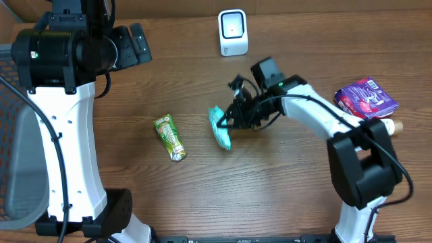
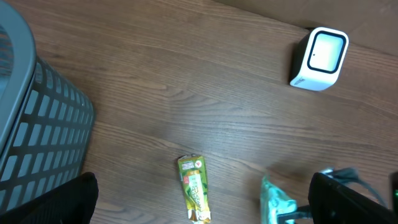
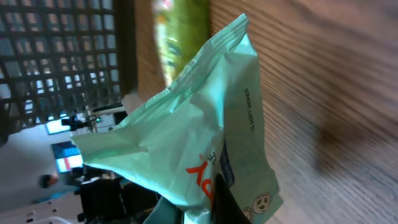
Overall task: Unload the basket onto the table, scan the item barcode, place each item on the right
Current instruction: 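Set the packet down at table center and open the gripper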
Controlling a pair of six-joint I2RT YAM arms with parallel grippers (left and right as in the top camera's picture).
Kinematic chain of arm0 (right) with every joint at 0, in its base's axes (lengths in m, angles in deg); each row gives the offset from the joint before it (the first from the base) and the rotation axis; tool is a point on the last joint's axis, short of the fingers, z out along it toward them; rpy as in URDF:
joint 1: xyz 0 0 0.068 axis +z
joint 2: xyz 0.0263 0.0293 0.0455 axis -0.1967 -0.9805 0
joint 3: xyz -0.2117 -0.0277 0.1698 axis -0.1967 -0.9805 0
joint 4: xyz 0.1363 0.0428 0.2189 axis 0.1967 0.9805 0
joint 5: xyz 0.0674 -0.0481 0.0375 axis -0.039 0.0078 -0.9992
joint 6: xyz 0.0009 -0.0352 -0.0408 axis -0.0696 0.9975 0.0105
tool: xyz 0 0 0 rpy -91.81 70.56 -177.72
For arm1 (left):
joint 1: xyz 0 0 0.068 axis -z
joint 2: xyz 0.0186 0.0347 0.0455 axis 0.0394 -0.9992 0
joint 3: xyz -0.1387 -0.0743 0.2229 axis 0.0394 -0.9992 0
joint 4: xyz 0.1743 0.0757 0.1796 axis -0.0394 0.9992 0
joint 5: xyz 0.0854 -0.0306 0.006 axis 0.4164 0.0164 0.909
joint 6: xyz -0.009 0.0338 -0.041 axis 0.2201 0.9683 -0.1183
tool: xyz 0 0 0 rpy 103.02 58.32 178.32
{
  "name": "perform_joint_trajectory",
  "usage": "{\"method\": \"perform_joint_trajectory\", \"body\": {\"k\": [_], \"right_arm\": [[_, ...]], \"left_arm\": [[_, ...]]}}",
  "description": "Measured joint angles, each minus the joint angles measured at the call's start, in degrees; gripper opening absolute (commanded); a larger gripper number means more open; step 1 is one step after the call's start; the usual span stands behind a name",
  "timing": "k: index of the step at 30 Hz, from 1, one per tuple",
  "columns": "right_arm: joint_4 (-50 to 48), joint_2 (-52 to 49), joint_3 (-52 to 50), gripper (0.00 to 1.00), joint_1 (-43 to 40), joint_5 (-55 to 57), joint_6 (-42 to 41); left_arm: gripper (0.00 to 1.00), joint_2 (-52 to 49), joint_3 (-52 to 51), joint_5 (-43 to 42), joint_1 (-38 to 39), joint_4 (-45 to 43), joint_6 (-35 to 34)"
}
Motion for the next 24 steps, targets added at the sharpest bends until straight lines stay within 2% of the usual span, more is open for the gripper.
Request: {"method": "perform_joint_trajectory", "body": {"k": [6, 7, 10, 11, 15, 19, 24], "right_arm": [[0.0, -3.0, -1.2, 0.04, -1.6, 2.0, -1.4], [0.1, -3.0, -1.2, 0.09, -2.1, 3.0, -1.5], [1.0, -3.0, -1.2, 0.33, -3.5, 6.8, -1.6], [1.7, -3.0, -1.1, 0.34, -4.1, 9.0, -2.0], [2.8, -3.0, -1.1, 0.35, -5.5, 12.8, -1.6], [4.0, -3.0, -1.0, 0.42, -7.0, 17.1, -1.4], [8.8, -3.0, -0.3, 0.41, -9.3, 25.2, -1.2]], "left_arm": [[1.00, 0.0, 0.0, 0.0, 0.0, 0.0, 0.0], [1.00, 0.0, 0.0, 0.0, 0.0, 0.0, 0.0], [1.00, 0.0, 0.0, 0.0, 0.0, 0.0, 0.0], [1.00, 0.0, 0.0, 0.0, 0.0, 0.0, 0.0], [0.99, 0.0, 0.0, 0.0, 0.0, 0.0, 0.0], [0.99, 0.0, 0.0, 0.0, 0.0, 0.0, 0.0], [1.00, 0.0, 0.0, 0.0, 0.0, 0.0, 0.0]]}}
